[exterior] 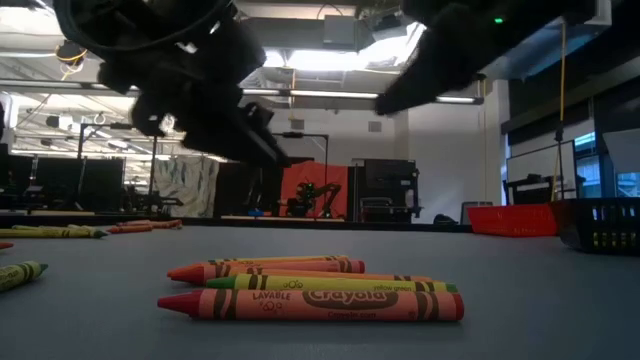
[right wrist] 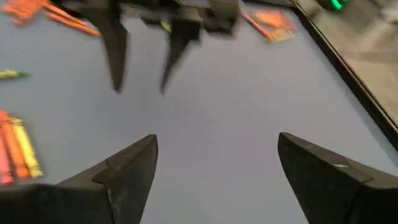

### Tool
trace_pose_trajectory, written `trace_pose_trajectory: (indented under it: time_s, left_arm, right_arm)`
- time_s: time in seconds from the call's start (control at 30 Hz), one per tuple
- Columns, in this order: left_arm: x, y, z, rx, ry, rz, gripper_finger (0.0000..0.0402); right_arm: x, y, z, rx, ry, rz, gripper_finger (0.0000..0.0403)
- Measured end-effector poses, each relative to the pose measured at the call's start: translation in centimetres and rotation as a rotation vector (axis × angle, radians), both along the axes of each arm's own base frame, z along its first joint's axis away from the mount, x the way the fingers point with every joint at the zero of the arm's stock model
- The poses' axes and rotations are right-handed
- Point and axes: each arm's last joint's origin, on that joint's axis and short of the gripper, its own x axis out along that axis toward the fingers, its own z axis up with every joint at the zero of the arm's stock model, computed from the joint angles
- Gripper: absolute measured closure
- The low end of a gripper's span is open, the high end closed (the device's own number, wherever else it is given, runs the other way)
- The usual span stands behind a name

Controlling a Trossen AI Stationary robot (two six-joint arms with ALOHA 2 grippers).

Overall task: Sort crayons
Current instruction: Put the green crayon into the black basket

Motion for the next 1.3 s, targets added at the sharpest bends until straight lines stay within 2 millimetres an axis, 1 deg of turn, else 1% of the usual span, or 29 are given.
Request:
trace_pose_trajectory:
  time_s: [0.1, 0.17, 0.3, 0.37, 0.47, 0.6, 0.8, 1.0, 1.1, 1.17, 1.3]
  left_arm:
    - [-0.3, -0.8, -0.3, -0.055, 0.045, -0.004, 0.0204]
    - [-0.5, -1.5, -0.4, -0.09, 0.054, -0.004, 0.0204]
    - [-0.8, -3.0, -0.3, -0.131, 0.06, -0.001, 0.0205]
    - [-1.0, -3.9, -0.5, -0.129, 0.06, 0.022, 0.0205]
    - [-1.3, -5.2, -0.8, -0.12, 0.06, 0.057, 0.0205]
    - [-1.8, -6.4, -0.9, -0.113, 0.055, 0.086, 0.0205]
    - [-1.8, -7.1, -0.7, -0.142, 0.028, 0.076, 0.0205]
    - [-1.9, -7.8, -0.4, -0.108, 0.001, 0.019, 0.0205]
    - [-2.0, -8.0, -0.4, -0.085, -0.001, -0.006, 0.0205]
    - [-2.0, -8.0, -0.5, -0.076, -0.002, -0.012, 0.0205]
    - [-2.3, -8.0, -0.9, -0.05, 0.032, -0.04, 0.0205]
  right_arm:
    - [1.3, 0.5, -0.8, 0.014, -0.037, 0.125, 0.0081]
    - [1.8, 0.8, -1.3, 0.031, -0.045, 0.163, 0.0088]
    - [2.3, 1.4, -2.5, 0.084, -0.025, 0.188, 0.0101]
    - [2.5, 1.5, -3.1, 0.125, -0.018, 0.18, 0.0106]
    - [2.6, 2.2, -3.8, 0.16, -0.009, 0.19, 0.0109]
    - [2.5, 3.1, -3.9, 0.185, -0.015, 0.204, 0.0109]
    - [2.6, 3.5, -3.6, 0.227, -0.047, 0.188, 0.011]
    - [2.7, 3.7, -3.4, 0.28, -0.067, 0.242, 0.011]
    - [2.8, 4.1, -4.2, 0.31, -0.045, 0.23, 0.011]
    - [3.1, 4.2, -5.2, 0.309, -0.02, 0.229, 0.011]
    - [3.9, 4.5, -6.9, 0.327, -0.033, 0.239, 0.011]
